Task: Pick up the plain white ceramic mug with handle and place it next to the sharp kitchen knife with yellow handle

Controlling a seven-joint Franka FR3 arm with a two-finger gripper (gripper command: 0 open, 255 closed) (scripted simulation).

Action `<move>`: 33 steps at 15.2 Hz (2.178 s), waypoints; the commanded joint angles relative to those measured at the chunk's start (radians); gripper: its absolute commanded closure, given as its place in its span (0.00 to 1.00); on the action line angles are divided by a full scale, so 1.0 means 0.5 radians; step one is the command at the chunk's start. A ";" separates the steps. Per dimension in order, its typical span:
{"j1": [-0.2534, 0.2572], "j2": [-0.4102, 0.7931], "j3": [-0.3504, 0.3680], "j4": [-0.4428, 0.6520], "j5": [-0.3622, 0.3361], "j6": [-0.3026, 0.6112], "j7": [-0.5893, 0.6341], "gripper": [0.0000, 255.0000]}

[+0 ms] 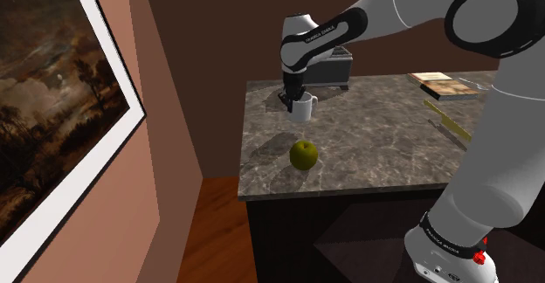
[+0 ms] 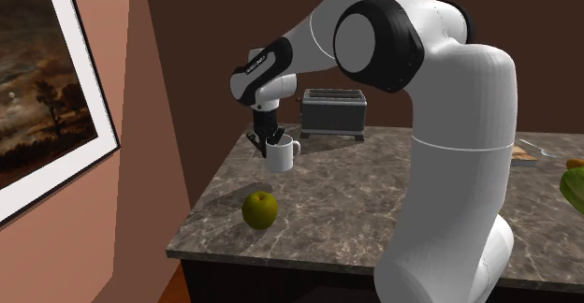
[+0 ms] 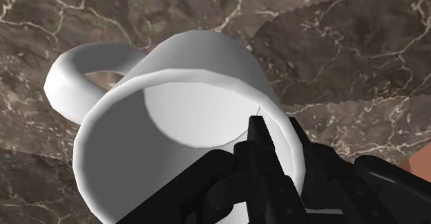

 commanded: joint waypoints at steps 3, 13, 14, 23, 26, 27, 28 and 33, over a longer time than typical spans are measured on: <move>0.001 -0.039 0.000 0.059 -0.001 -0.098 0.000 1.00; 0.001 -0.109 0.000 0.242 -0.002 -0.351 -0.001 1.00; 0.001 -0.114 0.000 0.263 -0.002 -0.377 -0.001 1.00; -0.041 -0.218 -0.035 0.311 0.001 -0.529 -0.081 1.00; -0.104 -0.331 -0.093 0.173 0.000 -0.502 -0.202 1.00; -0.125 -0.365 -0.114 0.132 -0.001 -0.495 -0.243 1.00; -0.145 -0.398 -0.136 0.094 -0.004 -0.489 -0.285 1.00; -0.249 -0.535 -0.251 -0.061 -0.021 -0.468 -0.497 1.00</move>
